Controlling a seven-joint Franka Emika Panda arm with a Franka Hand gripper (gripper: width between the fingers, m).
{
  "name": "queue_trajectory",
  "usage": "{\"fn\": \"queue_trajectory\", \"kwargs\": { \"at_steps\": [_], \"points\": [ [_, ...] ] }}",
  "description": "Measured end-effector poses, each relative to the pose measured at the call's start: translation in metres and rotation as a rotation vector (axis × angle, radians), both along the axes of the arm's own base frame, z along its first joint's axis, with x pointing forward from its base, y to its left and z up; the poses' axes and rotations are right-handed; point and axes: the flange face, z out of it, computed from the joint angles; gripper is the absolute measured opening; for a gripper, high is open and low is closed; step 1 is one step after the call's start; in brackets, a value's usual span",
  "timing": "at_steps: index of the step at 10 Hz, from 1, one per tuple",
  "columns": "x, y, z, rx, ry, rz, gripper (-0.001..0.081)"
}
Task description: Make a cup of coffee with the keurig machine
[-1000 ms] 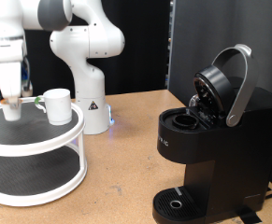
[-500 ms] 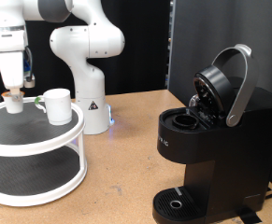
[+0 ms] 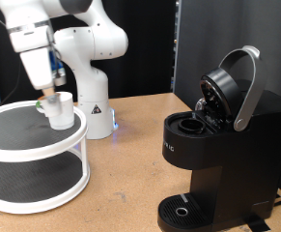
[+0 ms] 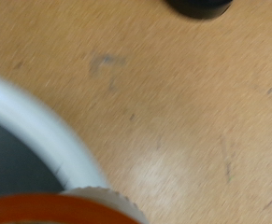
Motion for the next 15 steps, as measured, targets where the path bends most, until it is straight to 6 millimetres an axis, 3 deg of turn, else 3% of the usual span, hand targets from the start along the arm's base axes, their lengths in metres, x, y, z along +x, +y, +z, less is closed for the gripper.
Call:
{"fn": "queue_trajectory", "kwargs": {
  "at_steps": [2,5,8,11,15],
  "points": [
    [0.012,0.019,0.009,0.02,-0.011,-0.039,0.0407],
    [0.014,0.021,0.004,0.098,-0.056,-0.065,0.0407],
    [0.036,0.056,0.015,0.208,-0.083,-0.019,0.0407],
    [0.062,0.079,0.029,0.205,-0.053,0.028,0.0407],
    [0.062,0.09,0.029,0.23,0.027,0.105,0.0407]
  ]
}}
